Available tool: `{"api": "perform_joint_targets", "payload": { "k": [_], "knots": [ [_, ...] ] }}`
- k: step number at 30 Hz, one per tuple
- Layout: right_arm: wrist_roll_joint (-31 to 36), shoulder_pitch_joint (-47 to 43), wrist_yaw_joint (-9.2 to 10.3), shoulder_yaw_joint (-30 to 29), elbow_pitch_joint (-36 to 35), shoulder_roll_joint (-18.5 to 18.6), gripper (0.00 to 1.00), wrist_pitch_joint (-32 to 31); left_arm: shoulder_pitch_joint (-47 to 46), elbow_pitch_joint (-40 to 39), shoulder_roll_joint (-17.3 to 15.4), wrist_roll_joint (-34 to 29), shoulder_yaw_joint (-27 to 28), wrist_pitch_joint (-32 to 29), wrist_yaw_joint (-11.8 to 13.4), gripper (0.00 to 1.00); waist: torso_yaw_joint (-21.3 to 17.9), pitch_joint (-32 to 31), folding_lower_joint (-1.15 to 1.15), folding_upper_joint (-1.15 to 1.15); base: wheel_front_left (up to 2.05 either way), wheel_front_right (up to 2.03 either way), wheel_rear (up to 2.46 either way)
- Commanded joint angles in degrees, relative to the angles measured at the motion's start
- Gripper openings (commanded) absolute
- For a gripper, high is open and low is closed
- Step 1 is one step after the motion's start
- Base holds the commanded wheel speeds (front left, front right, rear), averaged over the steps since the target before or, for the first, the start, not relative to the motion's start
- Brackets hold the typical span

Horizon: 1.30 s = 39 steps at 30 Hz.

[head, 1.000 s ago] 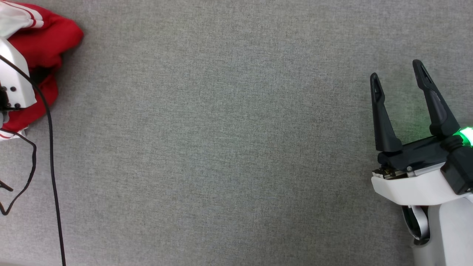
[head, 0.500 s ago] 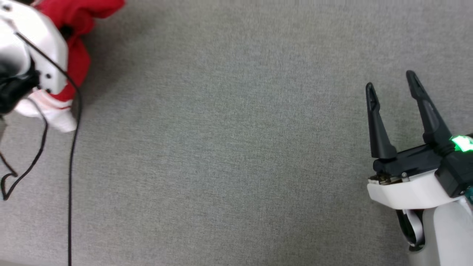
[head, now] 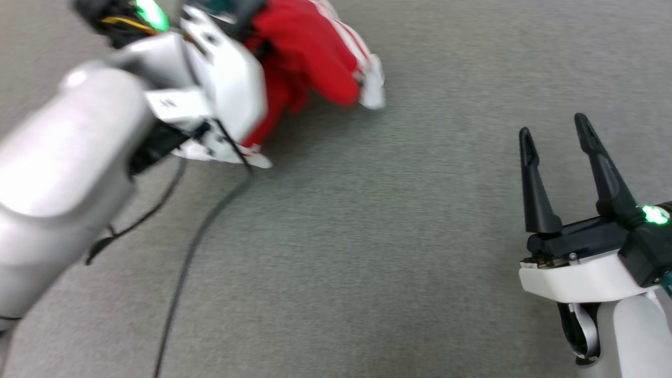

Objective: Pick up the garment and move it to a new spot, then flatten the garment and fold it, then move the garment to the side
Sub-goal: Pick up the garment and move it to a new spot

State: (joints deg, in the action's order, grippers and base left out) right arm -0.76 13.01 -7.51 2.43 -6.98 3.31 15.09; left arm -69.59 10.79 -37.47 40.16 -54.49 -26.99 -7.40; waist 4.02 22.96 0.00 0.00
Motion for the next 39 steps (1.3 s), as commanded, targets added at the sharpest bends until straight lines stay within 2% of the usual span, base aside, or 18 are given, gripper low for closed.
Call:
{"api": "perform_joint_targets", "payload": {
  "k": [1,10,15,21,28,32,35,37,39],
  "knots": [
    [-0.3,-0.1,0.04,-0.5,-0.2,-0.3,1.0,0.1,-1.3,-0.8,1.4,-0.1,-2.0,0.8,0.0,0.0,-2.9,-0.4,0.0,0.0,0.0,0.0,0.0],
    [-2.3,-0.9,0.04,-3.5,-1.5,-0.5,1.0,0.1,-6.9,-1.1,10.4,0.8,-13.8,6.0,0.0,0.0,-9.8,0.0,0.0,0.0,0.0,0.0,0.0],
    [-3.1,-1.2,0.04,-4.6,-2.3,-0.5,1.0,0.1,-7.7,0.2,13.6,1.9,-17.3,8.6,0.0,0.0,-12.0,0.1,0.0,0.0,0.0,0.0,0.0],
    [-3.4,-1.6,0.04,-4.9,-2.2,-0.5,1.0,0.1,-1.3,2.9,14.2,1.1,-18.9,8.5,0.0,0.0,-12.1,0.0,0.0,0.0,0.0,0.0,0.0],
    [-2.8,-1.3,0.04,-4.2,-1.5,-0.5,1.0,0.1,13.7,5.3,16.7,-2.2,-18.9,5.9,0.0,0.0,-10.9,-0.6,0.0,0.0,0.0,0.0,0.0],
    [-2.0,-1.8,0.04,-4.1,-1.3,-0.5,1.0,0.1,17.6,5.7,18.6,-1.6,-18.9,7.0,0.0,0.0,-10.0,-1.3,0.0,0.0,0.0,0.0,0.0],
    [-1.5,-2.3,0.04,-4.0,-1.1,-0.5,1.0,0.1,17.4,7.1,19.9,-1.8,-19.0,10.4,0.0,0.0,-9.2,-2.3,0.0,0.0,0.0,0.0,0.0],
    [-1.4,-2.7,0.04,-4.0,-0.9,-0.5,1.0,0.1,16.2,9.3,20.9,-2.1,-18.8,14.9,0.0,1.0,-8.7,-3.2,0.0,0.0,0.0,0.0,0.0],
    [-1.3,-3.1,0.04,-4.1,-0.8,-0.5,1.0,0.1,16.0,11.4,22.3,-2.4,-18.1,18.9,0.0,1.0,-8.3,-4.3,0.0,0.0,0.0,0.0,0.0]
  ]
}}
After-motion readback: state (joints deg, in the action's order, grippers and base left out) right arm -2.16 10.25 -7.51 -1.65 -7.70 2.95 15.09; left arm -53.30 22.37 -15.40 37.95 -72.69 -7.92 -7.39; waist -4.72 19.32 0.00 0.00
